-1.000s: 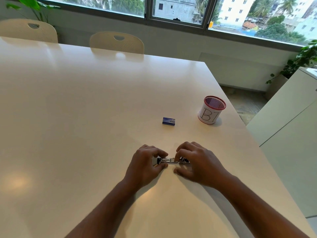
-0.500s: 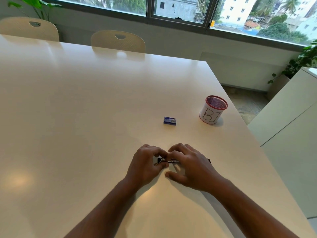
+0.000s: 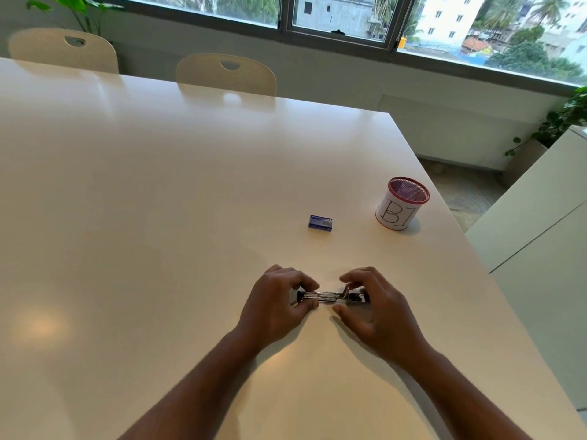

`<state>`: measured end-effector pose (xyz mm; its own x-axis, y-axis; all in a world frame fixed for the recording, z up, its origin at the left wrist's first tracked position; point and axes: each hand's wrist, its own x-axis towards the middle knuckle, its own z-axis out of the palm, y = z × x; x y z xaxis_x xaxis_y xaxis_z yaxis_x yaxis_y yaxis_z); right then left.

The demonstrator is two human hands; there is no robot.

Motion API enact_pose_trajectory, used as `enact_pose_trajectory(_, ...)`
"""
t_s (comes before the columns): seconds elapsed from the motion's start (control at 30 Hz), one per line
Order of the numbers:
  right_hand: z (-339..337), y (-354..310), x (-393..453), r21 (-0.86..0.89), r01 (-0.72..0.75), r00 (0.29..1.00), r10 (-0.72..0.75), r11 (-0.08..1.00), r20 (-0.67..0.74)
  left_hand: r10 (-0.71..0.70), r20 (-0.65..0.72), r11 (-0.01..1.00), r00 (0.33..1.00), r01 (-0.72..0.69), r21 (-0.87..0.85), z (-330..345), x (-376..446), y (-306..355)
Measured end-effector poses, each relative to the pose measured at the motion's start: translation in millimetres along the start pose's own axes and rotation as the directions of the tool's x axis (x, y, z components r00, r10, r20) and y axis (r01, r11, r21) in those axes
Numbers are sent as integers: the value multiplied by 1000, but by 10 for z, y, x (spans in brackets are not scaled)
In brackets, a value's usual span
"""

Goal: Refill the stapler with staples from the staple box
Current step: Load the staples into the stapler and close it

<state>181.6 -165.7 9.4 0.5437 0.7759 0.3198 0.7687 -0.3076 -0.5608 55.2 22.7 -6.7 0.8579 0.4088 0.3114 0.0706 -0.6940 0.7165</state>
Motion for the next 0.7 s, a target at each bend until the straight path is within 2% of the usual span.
enact_pose_trajectory(0.1,39,73,-116,13,-58,991,59,998,-123,-12,-6,1000,1000,12,0,8,-5,-8)
enact_pose_trajectory(0.17,59,119,-148,10,-60,988,60,998,-143,-14,-6,1000,1000,14,-1,11,-5,-6)
enact_pose_trajectory(0.4,90,109,-164,-153,73,997,-78,985,-23,-27,-6,1000,1000,27,-17,5,-7,9)
enact_pose_trajectory(0.7,103,98,-169,-274,93,995,-80,957,58,-21,-1,1000,1000,21,-23,4,-18,15)
